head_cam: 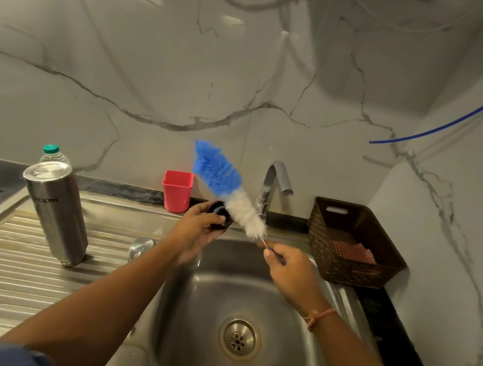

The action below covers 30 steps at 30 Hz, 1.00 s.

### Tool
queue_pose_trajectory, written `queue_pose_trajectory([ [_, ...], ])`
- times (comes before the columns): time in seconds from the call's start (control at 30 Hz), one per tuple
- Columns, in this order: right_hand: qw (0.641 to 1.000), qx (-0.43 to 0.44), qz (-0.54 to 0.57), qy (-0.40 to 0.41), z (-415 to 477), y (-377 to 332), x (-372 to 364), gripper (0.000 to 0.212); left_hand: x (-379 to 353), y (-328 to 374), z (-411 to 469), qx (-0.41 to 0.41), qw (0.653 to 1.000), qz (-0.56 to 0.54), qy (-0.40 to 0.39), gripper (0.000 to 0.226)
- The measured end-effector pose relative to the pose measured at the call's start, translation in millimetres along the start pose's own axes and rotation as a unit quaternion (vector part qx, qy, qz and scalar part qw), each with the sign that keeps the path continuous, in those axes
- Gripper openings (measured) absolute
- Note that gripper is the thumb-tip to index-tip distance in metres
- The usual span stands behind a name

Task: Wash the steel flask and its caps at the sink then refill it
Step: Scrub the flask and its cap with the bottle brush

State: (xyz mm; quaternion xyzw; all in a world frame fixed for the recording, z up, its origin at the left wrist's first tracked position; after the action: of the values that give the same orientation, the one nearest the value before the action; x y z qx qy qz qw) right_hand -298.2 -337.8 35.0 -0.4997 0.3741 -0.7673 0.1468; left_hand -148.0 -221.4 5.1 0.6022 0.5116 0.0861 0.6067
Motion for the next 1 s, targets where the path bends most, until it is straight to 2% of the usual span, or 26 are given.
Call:
queue_pose_trajectory([
  [0.1, 0.994, -0.043, 0.105, -0.004, -11, 18, -6, 0.023, 15, -8, 1, 0.049, 0.998, -0.041, 0.017, 0.011],
  [0.3, 0.991, -0.056, 0.120, 0.009, -1, 15, -10, 0.023, 8, -27, 0, 0.120, 0.992, -0.021, 0.014, 0.010],
  [0.4, 0.994, -0.049, 0.101, 0.016, -2, 18, -11, 0.024, 2, -20, 0, 0.106, 0.993, -0.057, 0.009, 0.015],
  [0.53, 0.994, -0.036, 0.098, 0.036, -23, 29, -24, 0.026, -3, -7, -3, 0.061, 0.984, -0.163, 0.031, 0.013],
  [0.6, 0.995, -0.035, 0.086, 0.036, -27, 30, -29, 0.028, -4, -13, -1, 0.072, 0.986, -0.141, 0.045, 0.013],
  [0.67, 0.995, -0.034, 0.080, 0.048, -19, 29, -26, 0.028, -3, -26, 0, 0.116, 0.991, -0.045, 0.058, 0.021],
  [0.73, 0.996, -0.035, 0.064, 0.053, -9, 27, -21, 0.028, -4, -34, 2, 0.137, 0.988, -0.004, 0.066, 0.023],
  [0.83, 0.998, -0.036, 0.039, 0.043, -7, 23, -21, 0.029, -7, -30, 5, 0.119, 0.989, -0.051, 0.072, 0.016],
  [0.93, 0.998, -0.041, 0.025, 0.045, -25, 22, -32, 0.034, -12, -21, 5, 0.086, 0.986, -0.126, 0.070, 0.018],
  [1.0, 0.998, -0.044, 0.017, 0.047, -35, 19, -39, 0.035, -12, -23, 5, 0.084, 0.987, -0.116, 0.078, 0.017],
])
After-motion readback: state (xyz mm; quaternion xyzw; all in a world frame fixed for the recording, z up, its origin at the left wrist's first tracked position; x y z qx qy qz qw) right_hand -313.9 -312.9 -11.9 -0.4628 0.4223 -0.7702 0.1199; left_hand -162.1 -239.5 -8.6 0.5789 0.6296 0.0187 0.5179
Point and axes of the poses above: each hand's wrist, its own z-axis towards the middle knuckle, its own x-axis out of the back of the hand, y = z × x, the point moved 6 cm from there along z, towards the middle knuckle, and after that the axes turned 7 degrees about x, right-handed, at the moved point
